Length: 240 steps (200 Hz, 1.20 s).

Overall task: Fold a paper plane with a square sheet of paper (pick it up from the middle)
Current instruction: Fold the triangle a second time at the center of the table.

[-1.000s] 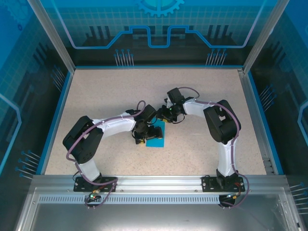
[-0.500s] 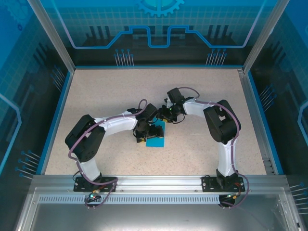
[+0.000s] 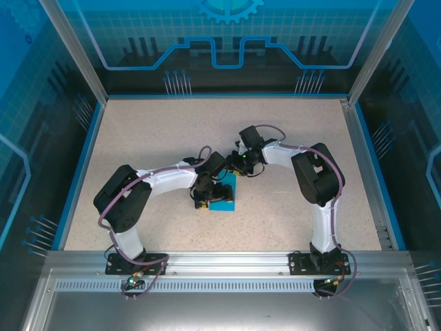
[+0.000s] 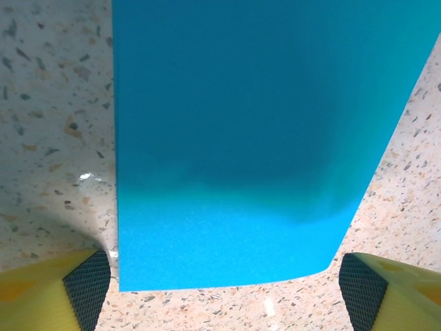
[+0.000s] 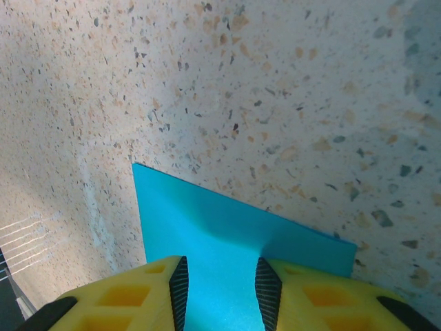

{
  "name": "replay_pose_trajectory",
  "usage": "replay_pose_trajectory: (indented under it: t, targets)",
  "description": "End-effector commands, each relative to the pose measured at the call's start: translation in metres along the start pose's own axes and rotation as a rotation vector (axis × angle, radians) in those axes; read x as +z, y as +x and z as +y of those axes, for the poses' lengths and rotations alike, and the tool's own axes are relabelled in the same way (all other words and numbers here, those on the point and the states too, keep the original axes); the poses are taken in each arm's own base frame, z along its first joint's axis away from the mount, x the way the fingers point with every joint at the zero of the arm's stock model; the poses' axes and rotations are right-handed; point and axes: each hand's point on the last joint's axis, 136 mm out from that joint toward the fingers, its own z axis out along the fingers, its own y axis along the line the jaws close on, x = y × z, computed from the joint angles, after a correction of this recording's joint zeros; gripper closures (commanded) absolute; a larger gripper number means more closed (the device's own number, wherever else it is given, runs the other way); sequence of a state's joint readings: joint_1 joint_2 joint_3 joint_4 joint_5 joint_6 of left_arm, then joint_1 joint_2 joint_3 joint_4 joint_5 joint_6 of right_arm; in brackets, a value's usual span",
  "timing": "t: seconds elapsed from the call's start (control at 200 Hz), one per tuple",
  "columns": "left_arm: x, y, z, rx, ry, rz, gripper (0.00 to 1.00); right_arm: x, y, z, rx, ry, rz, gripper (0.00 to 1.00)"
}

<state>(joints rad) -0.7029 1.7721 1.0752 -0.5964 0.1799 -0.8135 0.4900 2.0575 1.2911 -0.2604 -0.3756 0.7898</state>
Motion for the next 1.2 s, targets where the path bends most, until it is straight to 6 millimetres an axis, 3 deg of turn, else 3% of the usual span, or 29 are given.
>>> replay_pose_trajectory:
  t: [0.0, 0.615, 1.005, 1.195]
  targets:
    - [0.008, 0.014, 0.008, -0.015, -0.028, 0.058, 0.1, 0.014, 0.008, -0.068, 0.102, 0.199, 0.028, 0.63]
    - [-0.012, 0.002, -0.02, 0.025, 0.106, -0.013, 0.14, 0.013, 0.009, -0.069, 0.101, 0.203, 0.031, 0.63]
    - [-0.02, -0.043, -0.029, 0.059, 0.224, -0.093, 0.15, 0.013, 0.009, -0.069, 0.1, 0.202, 0.034, 0.63]
    - [-0.014, -0.042, -0.023, 0.071, 0.224, -0.064, 0.17, 0.013, 0.01, -0.07, 0.102, 0.204, 0.036, 0.63]
